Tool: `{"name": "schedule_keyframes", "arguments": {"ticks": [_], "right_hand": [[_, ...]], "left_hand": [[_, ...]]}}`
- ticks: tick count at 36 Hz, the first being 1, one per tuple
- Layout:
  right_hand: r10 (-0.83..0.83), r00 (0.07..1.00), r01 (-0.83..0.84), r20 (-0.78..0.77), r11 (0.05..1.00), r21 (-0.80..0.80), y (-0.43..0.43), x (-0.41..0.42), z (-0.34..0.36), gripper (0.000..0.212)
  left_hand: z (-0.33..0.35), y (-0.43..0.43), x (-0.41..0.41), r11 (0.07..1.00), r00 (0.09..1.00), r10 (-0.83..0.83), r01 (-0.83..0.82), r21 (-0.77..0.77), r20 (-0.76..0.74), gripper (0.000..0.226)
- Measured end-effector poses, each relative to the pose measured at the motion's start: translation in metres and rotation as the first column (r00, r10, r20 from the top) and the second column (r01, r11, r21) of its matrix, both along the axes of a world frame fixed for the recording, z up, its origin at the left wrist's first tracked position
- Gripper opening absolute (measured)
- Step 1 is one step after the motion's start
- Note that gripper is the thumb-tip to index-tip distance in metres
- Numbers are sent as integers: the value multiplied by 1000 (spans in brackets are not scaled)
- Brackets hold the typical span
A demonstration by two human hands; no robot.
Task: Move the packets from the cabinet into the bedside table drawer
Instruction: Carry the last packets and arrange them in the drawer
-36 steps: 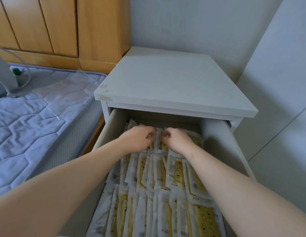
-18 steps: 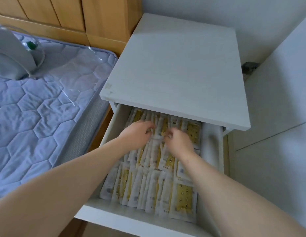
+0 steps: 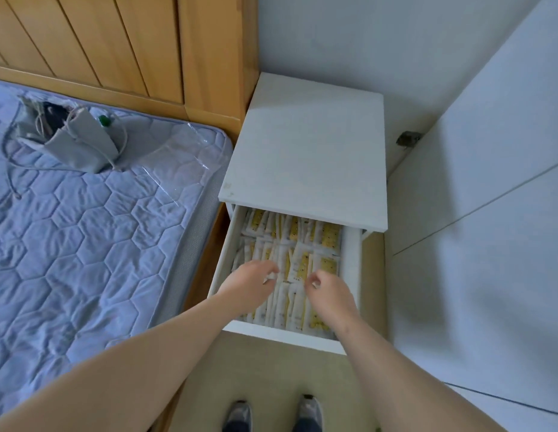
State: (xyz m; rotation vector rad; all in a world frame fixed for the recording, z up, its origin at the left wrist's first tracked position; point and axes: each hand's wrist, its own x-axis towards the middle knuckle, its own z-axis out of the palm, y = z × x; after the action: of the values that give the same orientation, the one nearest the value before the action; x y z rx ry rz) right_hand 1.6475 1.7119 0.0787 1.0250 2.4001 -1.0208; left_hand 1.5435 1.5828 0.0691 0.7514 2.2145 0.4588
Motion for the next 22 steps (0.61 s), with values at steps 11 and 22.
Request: {"name": "schedule_keyframes", "arguments": {"ticks": [11,22], "right_hand": [[11,994,-9,110,1000,-22,-18,80,-38,26],[148,987,-160,65,957,243,-11,118,-79,44]], "left_hand": [[-31,-38,73,989,998,-9,-1,-148,-69,36],[-72,-41,98,973,941,-122,51,-225,-315,53]]}}
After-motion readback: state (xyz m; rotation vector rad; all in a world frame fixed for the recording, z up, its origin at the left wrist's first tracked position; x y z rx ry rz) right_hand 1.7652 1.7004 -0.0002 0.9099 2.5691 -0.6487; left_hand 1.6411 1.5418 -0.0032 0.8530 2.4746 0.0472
